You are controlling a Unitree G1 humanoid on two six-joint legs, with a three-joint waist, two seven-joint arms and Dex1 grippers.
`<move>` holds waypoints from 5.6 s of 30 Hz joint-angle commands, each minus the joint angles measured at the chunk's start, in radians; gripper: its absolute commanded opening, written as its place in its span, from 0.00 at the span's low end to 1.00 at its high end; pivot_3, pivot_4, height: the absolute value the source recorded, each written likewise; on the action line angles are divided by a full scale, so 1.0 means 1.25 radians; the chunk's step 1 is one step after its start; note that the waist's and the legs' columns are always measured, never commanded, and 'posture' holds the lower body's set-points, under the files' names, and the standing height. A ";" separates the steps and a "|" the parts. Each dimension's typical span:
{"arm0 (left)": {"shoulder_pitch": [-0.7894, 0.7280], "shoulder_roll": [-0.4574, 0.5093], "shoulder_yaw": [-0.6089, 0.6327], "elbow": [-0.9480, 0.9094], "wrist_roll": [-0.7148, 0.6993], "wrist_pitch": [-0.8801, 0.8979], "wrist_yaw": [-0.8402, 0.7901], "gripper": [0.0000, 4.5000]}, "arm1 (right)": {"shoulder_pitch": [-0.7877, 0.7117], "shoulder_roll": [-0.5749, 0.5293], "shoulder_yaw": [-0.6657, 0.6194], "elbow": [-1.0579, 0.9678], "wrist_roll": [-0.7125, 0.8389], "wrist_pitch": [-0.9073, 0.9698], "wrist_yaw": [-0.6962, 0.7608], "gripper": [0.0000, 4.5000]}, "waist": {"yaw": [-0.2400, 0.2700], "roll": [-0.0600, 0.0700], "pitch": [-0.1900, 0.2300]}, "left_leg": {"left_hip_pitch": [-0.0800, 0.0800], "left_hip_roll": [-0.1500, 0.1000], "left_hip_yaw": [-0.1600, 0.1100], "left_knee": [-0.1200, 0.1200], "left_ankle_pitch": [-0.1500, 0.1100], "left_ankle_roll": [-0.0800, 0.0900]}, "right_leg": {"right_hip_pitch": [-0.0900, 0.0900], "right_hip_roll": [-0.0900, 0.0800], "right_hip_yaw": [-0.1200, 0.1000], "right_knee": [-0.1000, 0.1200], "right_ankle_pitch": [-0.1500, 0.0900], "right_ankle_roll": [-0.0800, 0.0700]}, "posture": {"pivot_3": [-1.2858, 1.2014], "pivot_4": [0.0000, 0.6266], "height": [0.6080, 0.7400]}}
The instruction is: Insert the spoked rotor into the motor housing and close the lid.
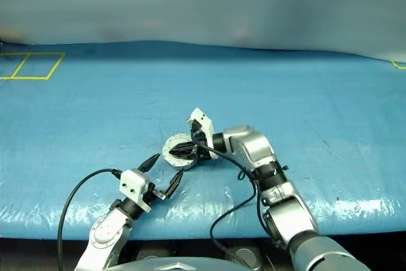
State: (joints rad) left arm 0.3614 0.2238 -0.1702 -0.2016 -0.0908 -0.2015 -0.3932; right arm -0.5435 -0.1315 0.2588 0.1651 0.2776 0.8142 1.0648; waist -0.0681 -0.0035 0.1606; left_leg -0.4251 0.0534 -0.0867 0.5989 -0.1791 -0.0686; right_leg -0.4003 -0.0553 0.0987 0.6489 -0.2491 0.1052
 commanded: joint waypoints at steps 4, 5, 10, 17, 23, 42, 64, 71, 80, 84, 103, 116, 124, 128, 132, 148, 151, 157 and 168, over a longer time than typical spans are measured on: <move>-0.008 0.009 -0.005 -0.017 0.000 0.000 -0.013 1.00 | 0.133 0.010 0.054 -0.144 -0.038 -0.021 -0.169 0.01 | 0.000 -0.001 -0.002 | 0.004 0.000 0.000 0.000 0.000 0.000 | 0.003 0.000 0.000 0.000 -0.003 -0.003 | 0.52 0.24 1.00; -0.007 0.010 -0.005 -0.018 -0.001 0.000 -0.014 1.00 | 0.147 0.010 0.060 -0.173 -0.037 -0.029 -0.183 0.01 | 0.000 -0.001 -0.002 | 0.006 0.000 0.000 0.000 0.000 0.000 | 0.004 0.000 0.000 0.000 -0.003 -0.004 | 0.52 0.24 1.00; -0.003 0.020 -0.004 -0.025 -0.003 0.006 -0.024 1.00 | 0.192 0.018 0.037 -0.386 -0.036 -0.012 -0.313 0.01 | 0.000 -0.002 -0.002 | 0.007 0.000 0.000 0.001 0.000 -0.001 | 0.002 0.000 0.000 0.000 -0.004 -0.005 | 0.52 0.24 1.00; -0.010 0.030 -0.006 -0.039 -0.007 0.031 -0.037 1.00 | 0.207 -0.045 0.091 -0.510 -0.147 0.004 -0.464 0.10 | 0.004 -0.002 -0.002 | 0.006 0.000 0.000 0.001 0.000 -0.001 | 0.002 0.000 0.000 0.000 -0.004 -0.005 | 0.52 0.24 1.00; -0.035 0.030 -0.008 -0.076 -0.012 0.085 -0.037 1.00 | 0.216 -0.057 0.104 -0.518 -0.135 0.012 -0.472 0.51 | 0.004 -0.002 -0.002 | 0.005 0.000 0.000 0.001 0.000 -0.001 | 0.004 0.000 0.000 0.000 -0.004 -0.005 | 0.52 0.24 1.00; 0.031 0.013 0.003 -0.081 0.006 0.034 0.001 1.00 | 0.188 -0.006 0.135 -0.361 -0.144 -0.074 -0.489 0.96 | 0.003 -0.003 -0.002 | 0.005 0.000 0.000 0.000 0.000 -0.001 | 0.002 0.000 0.000 -0.001 -0.004 -0.005 | 0.52 0.24 1.00; 0.032 0.014 0.004 -0.032 0.011 -0.008 0.004 1.00 | 0.193 -0.037 0.191 -0.321 -0.236 -0.113 -0.521 0.67 | 0.002 -0.004 -0.002 | 0.007 0.000 0.000 -0.001 0.000 -0.001 | 0.001 0.000 0.000 -0.002 -0.004 -0.005 | 0.52 0.24 1.00; 0.029 0.015 0.002 -0.028 0.015 -0.006 0.002 1.00 | 0.175 -0.060 0.197 -0.312 -0.241 -0.074 -0.506 0.67 | 0.004 -0.004 -0.002 | 0.007 0.000 0.000 -0.001 0.000 -0.001 | 0.002 0.000 0.000 -0.002 -0.004 -0.005 | 0.52 0.24 1.00; 0.016 0.002 0.012 -0.059 -0.023 0.037 0.007 1.00 | 0.175 -0.065 0.193 -0.306 -0.235 -0.056 -0.510 0.67 | 0.006 -0.005 -0.003 | 0.007 0.000 0.000 -0.001 0.000 -0.001 | 0.002 0.000 0.000 -0.002 -0.004 -0.005 | 0.52 0.24 1.00; -0.027 -0.064 0.109 -0.156 -0.220 0.199 0.080 1.00 | 0.181 -0.059 0.195 -0.314 -0.231 -0.054 -0.514 0.67 | 0.005 -0.005 -0.003 | 0.007 0.000 0.000 0.000 0.000 -0.001 | 0.002 0.000 0.000 -0.002 -0.004 -0.005 | 0.52 0.24 1.00; -0.241 0.128 0.163 -0.053 -0.221 0.396 -0.013 0.01 | 0.178 -0.048 0.194 -0.304 -0.232 -0.059 -0.530 0.67 | 0.007 -0.009 -0.005 | 0.008 0.000 -0.001 -0.001 0.000 -0.001 | 0.005 0.000 0.000 -0.004 -0.004 -0.005 | 0.52 0.24 1.00; -0.368 0.101 0.109 0.048 -0.241 0.488 -0.109 0.01 | 0.175 -0.038 0.187 -0.303 -0.235 -0.062 -0.537 0.67 | 0.005 -0.009 -0.005 | 0.007 0.000 -0.001 -0.002 0.000 0.000 | 0.007 0.000 0.000 -0.003 -0.004 -0.005 | 0.52 0.24 1.00; -0.371 0.077 0.103 0.050 -0.243 0.512 -0.118 0.01 | 0.178 -0.038 0.185 -0.307 -0.235 -0.060 -0.543 0.67 | 0.005 -0.009 -0.005 | 0.007 0.000 -0.001 -0.002 0.000 0.000 | 0.007 0.000 0.000 -0.003 -0.004 -0.005 | 0.52 0.24 1.00; -0.369 0.086 0.080 0.058 -0.226 0.530 -0.127 0.01 | 0.179 -0.036 0.187 -0.309 -0.235 -0.058 -0.545 0.67 | 0.006 -0.009 -0.005 | 0.008 0.000 -0.001 -0.002 0.000 0.000 | 0.007 0.000 0.000 -0.003 -0.004 -0.005 | 0.52 0.24 1.00; -0.367 0.084 0.070 0.047 -0.239 0.542 -0.152 0.01 | 0.181 -0.035 0.189 -0.311 -0.234 -0.057 -0.546 0.67 | 0.006 -0.009 -0.005 | 0.008 0.000 -0.001 -0.002 0.000 0.000 | 0.006 0.000 0.000 -0.003 -0.004 -0.005 | 0.52 0.24 1.00; -0.370 0.092 0.084 0.034 -0.245 0.544 -0.196 0.00 | 0.251 -0.017 0.100 -0.392 -0.172 -0.053 -0.548 0.99 | 0.018 -0.010 -0.006 | 0.007 0.000 -0.001 -0.002 0.000 0.000 | 0.006 0.000 0.000 -0.004 -0.004 -0.005 | 0.52 0.24 1.00; -0.369 0.093 0.086 0.033 -0.243 0.534 -0.198 0.00 | 0.296 -0.021 0.046 -0.463 -0.114 -0.034 -0.527 0.99 | 0.022 -0.010 -0.006 | 0.005 0.000 -0.001 -0.003 0.000 -0.001 | 0.006 0.000 0.000 -0.004 -0.004 -0.005 | 0.52 0.24 1.00; -0.373 0.092 0.086 0.034 -0.241 0.525 -0.207 0.00 | 0.380 0.054 -0.118 -0.567 0.069 0.098 -0.537 0.99 | 0.024 -0.009 -0.005 | 0.004 0.000 -0.001 -0.004 0.000 -0.001 | 0.005 0.000 0.000 -0.004 -0.004 -0.005 | 0.52 0.24 1.00; -0.381 0.085 0.075 0.042 -0.230 0.514 -0.210 0.00 | 0.406 0.271 -0.295 -0.514 0.290 0.303 -0.673 0.99 | 0.024 -0.009 -0.005 | 0.003 0.000 -0.001 -0.004 0.000 -0.001 | 0.003 0.000 0.000 -0.004 -0.004 -0.006 | 0.52 0.24 1.00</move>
State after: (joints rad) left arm -0.1072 0.3361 -0.0587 -0.1335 -0.3740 0.4482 -0.6409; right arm -0.0291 0.0798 -0.0713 -0.4717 0.5766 1.1720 0.2463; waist -0.0378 -0.0147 0.1547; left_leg -0.4216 0.0538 -0.0874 0.5943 -0.1789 -0.0693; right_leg -0.3962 -0.0555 0.0982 0.6437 -0.2542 0.0983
